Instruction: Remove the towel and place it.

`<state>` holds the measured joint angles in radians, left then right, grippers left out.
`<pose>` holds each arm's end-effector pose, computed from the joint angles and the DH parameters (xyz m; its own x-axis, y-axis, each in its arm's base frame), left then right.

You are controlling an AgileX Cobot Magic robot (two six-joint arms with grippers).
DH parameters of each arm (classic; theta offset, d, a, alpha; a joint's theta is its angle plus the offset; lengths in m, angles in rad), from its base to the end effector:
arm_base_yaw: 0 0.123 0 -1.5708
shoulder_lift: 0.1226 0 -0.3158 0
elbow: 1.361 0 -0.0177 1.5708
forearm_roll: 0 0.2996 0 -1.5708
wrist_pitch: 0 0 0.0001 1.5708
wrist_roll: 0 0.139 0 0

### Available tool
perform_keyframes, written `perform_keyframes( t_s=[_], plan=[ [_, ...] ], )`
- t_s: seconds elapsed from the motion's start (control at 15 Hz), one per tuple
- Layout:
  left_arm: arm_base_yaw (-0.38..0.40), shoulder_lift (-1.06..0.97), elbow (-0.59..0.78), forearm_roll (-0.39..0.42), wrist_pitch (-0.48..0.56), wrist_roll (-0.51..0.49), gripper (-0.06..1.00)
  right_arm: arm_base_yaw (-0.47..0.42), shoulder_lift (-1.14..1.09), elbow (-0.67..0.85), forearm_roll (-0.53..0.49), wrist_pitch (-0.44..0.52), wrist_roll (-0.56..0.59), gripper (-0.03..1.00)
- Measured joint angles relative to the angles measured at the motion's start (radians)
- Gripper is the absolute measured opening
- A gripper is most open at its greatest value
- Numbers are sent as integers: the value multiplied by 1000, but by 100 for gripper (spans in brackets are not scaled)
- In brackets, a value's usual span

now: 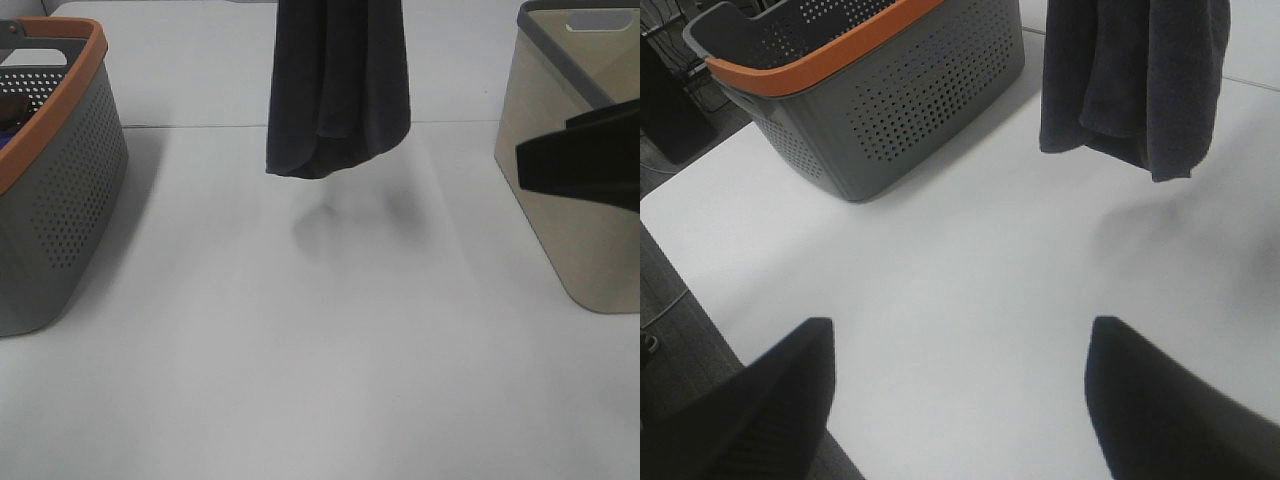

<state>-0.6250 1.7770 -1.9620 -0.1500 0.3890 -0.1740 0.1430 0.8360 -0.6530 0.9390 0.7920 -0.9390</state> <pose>0.4201 -0.3128 0.5038 -0.2808 -0.1764 -0.9434 0.5711 0.7593 -0.3120 0.1964 0.1090 0.3029 -0.4788 -0.2122 -0.8519 -0.6674 0.7184 0.1961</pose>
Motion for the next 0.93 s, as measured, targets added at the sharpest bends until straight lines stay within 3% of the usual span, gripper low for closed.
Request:
perform_keyframes(
  t_s=[0.13, 0.2, 0.4, 0.53, 0.8, 0.93],
  plan=[
    [0, 20, 0, -1, 1, 0, 0, 70, 112, -51, -12, -40, -8, 67],
    [0, 33, 0, -1, 1, 0, 0, 210, 208, -101, -124, -129, 18, 67],
    [0, 47, 0, -1, 1, 0, 0, 394, 322, -142, -370, -392, 167, 67],
    [0, 49, 0, -3, 1, 0, 0, 504, 391, -159, -482, -515, 189, 67],
    [0, 49, 0, -8, 1, 0, 0, 551, 542, -162, -490, -786, 281, 67],
    [0, 49, 0, -8, 1, 0, 0, 551, 585, -162, -490, -856, 283, 67]
  ],
)
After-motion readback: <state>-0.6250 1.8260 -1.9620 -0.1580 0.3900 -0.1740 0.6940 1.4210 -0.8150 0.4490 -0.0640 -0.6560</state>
